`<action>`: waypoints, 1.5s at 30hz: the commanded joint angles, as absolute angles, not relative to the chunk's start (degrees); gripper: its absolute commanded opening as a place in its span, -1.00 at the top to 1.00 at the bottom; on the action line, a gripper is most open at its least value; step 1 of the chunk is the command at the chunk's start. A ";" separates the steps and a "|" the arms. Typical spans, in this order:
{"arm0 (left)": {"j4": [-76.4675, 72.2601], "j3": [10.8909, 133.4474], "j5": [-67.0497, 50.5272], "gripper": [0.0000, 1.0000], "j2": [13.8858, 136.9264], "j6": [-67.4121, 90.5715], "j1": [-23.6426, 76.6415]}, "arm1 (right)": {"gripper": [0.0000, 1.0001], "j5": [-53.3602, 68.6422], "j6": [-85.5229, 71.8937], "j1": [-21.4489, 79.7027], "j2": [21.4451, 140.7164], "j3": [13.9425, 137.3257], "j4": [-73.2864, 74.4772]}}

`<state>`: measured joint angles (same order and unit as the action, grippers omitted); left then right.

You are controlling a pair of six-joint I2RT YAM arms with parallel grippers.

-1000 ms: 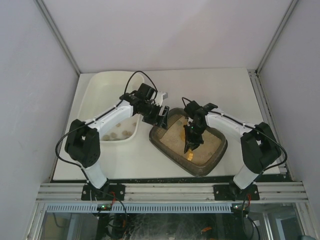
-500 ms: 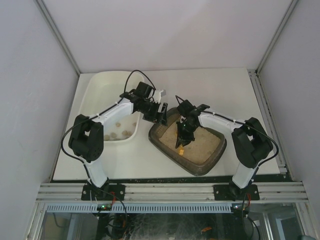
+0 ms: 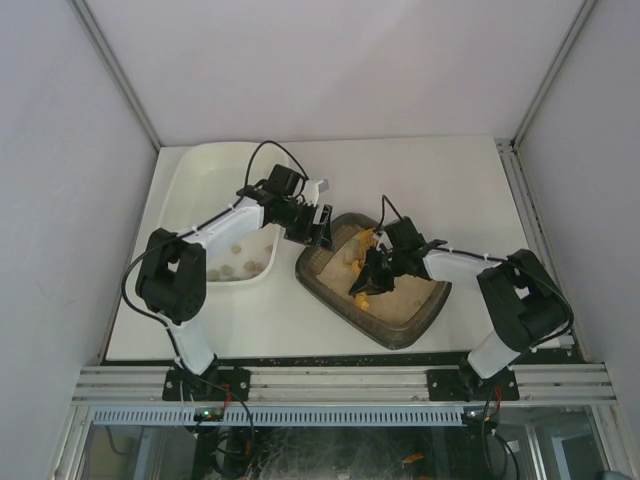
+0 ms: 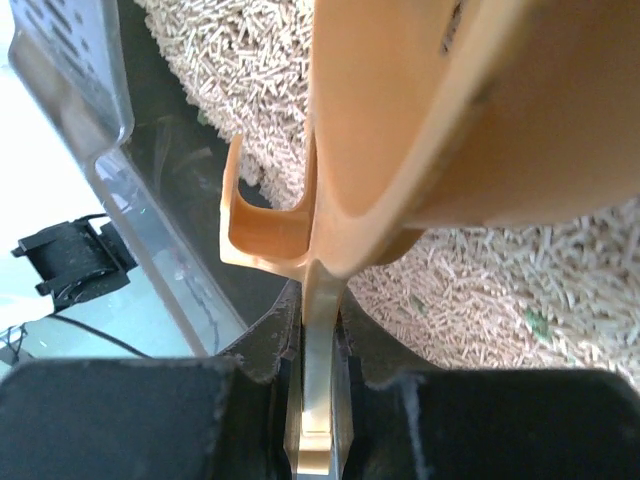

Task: Clean the litter box

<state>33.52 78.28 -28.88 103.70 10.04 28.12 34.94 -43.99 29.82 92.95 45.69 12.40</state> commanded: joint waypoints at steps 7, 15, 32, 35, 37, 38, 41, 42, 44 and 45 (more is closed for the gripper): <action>31.57 75.30 -32.78 -0.65 101.38 11.43 28.17 | 1.00 37.37 -44.87 27.89 80.38 40.96 13.19; 32.51 75.87 -32.22 -0.64 102.13 11.50 28.13 | 1.00 37.01 -42.68 26.95 72.69 40.89 22.61; 37.33 77.56 -27.92 -0.60 102.48 6.01 28.13 | 1.00 42.13 -45.18 26.46 53.40 33.79 23.74; 38.54 77.31 -26.42 -0.59 101.43 4.22 28.13 | 1.00 44.50 -51.90 26.43 44.47 25.70 14.68; 39.68 77.46 -26.28 -0.58 100.81 2.98 28.17 | 1.00 45.73 -59.33 26.38 38.22 18.86 1.53; 40.42 77.63 -26.22 -0.57 100.62 2.26 28.15 | 1.00 45.76 -62.87 26.42 35.86 14.89 -3.05; 42.72 78.13 -25.62 -0.57 100.13 0.32 28.13 | 1.00 44.83 -68.06 27.17 30.29 9.40 -10.19; 43.55 78.24 -25.44 -0.56 99.99 -0.26 28.13 | 1.00 44.83 -68.94 27.59 28.77 8.32 -11.96; 44.88 78.11 -25.40 -0.56 99.80 -1.36 28.14 | 1.00 45.30 -70.92 28.47 26.47 6.96 -15.45; 45.44 78.11 -25.51 -0.55 99.74 -1.66 28.14 | 1.00 45.72 -71.60 28.49 25.57 6.48 -16.39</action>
